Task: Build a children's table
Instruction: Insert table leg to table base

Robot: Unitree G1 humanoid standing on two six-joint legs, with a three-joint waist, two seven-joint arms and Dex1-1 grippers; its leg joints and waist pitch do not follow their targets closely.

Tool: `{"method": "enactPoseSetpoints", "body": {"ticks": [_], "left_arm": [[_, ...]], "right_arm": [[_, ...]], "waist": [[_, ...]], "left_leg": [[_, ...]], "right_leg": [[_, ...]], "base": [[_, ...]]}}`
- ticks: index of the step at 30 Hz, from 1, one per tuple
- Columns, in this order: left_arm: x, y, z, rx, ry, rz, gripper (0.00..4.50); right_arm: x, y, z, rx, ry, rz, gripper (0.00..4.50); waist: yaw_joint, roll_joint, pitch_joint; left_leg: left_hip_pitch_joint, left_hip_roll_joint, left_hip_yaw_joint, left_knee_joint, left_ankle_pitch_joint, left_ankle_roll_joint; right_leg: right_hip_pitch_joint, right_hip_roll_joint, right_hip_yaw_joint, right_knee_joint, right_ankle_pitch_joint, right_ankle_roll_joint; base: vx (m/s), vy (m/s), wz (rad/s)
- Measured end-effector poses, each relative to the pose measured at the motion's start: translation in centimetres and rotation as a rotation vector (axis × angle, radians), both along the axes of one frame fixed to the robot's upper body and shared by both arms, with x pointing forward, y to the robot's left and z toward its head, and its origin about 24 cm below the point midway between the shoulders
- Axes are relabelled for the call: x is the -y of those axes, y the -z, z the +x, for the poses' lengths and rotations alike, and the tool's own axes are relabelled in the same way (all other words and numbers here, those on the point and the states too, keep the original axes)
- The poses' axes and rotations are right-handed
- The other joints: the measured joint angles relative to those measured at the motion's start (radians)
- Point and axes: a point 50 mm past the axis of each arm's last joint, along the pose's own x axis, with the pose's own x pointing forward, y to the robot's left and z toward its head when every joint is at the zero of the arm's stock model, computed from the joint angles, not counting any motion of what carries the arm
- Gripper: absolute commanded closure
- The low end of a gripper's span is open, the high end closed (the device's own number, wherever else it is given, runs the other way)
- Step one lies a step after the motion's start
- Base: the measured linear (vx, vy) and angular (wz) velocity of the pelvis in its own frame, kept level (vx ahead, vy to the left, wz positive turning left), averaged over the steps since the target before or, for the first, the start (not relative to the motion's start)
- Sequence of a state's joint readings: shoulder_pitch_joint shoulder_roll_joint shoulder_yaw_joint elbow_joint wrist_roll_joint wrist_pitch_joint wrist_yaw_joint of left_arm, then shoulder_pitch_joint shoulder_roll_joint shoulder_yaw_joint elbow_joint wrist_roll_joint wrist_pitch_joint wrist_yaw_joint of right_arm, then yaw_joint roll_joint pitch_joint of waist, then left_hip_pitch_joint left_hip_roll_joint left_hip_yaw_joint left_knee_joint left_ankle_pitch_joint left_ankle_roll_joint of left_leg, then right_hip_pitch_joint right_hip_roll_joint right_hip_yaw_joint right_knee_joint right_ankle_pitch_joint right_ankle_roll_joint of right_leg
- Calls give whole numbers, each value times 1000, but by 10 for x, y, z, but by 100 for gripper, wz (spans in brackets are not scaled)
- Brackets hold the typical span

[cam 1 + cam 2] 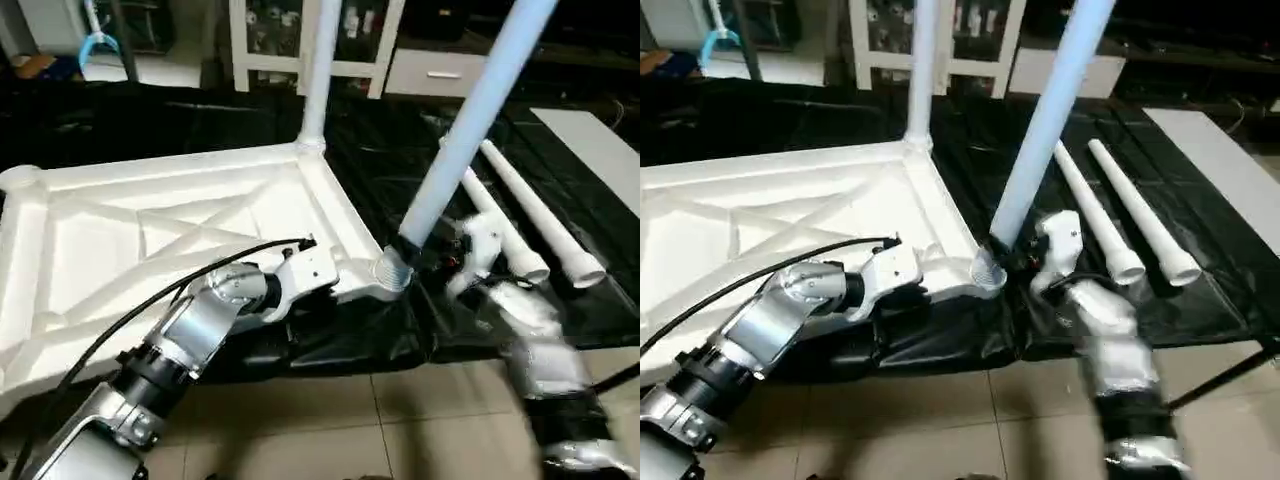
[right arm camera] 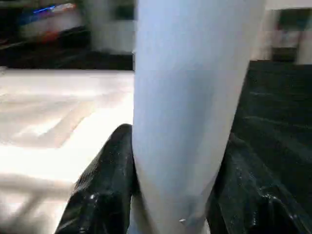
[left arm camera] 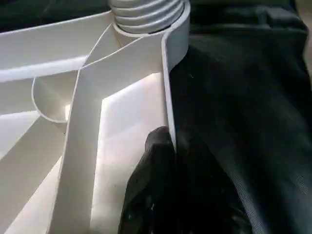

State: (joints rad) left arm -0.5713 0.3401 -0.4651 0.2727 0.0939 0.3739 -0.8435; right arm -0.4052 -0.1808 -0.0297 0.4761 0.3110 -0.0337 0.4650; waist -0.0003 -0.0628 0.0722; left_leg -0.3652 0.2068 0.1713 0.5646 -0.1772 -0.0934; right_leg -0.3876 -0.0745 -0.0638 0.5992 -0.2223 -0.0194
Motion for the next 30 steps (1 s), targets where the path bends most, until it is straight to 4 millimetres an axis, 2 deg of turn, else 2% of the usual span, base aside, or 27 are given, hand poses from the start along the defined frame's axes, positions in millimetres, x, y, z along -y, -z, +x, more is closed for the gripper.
{"method": "enactPoseSetpoints", "body": {"ticks": [1,3,6,11,15,20,25,28,30], "left_arm": [[5,0,0,0,1,-10,450],[20,0,-3,-6,24,-39,450],[27,-3,1,13,-6,-49,450],[37,-9,5,34,-29,-66,450],[37,-10,6,41,-35,-68,450],[25,-14,7,108,40,-64,450],[8,-17,11,224,141,-34,450],[-5,-15,16,257,144,-6,450],[-14,-18,24,298,147,36,450]], "right_arm": [[-3,0,4,-5,69,1,265],[-7,7,9,-44,250,-24,265],[-12,3,12,-11,429,-27,265],[-12,-2,17,25,524,-56,265],[-14,-4,18,33,538,-51,265],[-14,-9,10,117,469,41,265],[-14,-18,3,162,378,143,265],[15,-35,4,238,434,145,265],[33,-51,5,294,468,176,265]], "waist": [[0,0,0],[15,-1,1],[20,0,2],[14,2,4],[8,2,6],[9,12,19],[10,19,23],[15,19,25],[12,17,26]], "left_leg": [[-2,0,1,0,0,0],[-8,0,4,-1,0,0],[-10,1,15,-5,0,0],[-19,1,20,-2,4,12],[-19,0,25,-1,4,21],[-22,0,29,0,5,24],[-27,0,30,3,9,27],[-27,1,30,7,10,28],[-27,0,30,9,9,26]], "right_leg": [[-2,0,1,0,3,1],[-6,0,3,0,18,3],[-13,1,17,3,19,13],[-20,2,22,2,19,23],[-21,1,26,0,20,25],[-26,0,28,2,20,25],[-34,-1,29,11,21,27],[-33,-1,29,12,21,26],[-33,-1,30,12,24,26]], "base": [[0,0,0],[0,0,0],[50,-15,7],[31,7,-3],[0,0,0],[0,0,0],[0,0,0],[0,0,0],[0,0,0]]}}
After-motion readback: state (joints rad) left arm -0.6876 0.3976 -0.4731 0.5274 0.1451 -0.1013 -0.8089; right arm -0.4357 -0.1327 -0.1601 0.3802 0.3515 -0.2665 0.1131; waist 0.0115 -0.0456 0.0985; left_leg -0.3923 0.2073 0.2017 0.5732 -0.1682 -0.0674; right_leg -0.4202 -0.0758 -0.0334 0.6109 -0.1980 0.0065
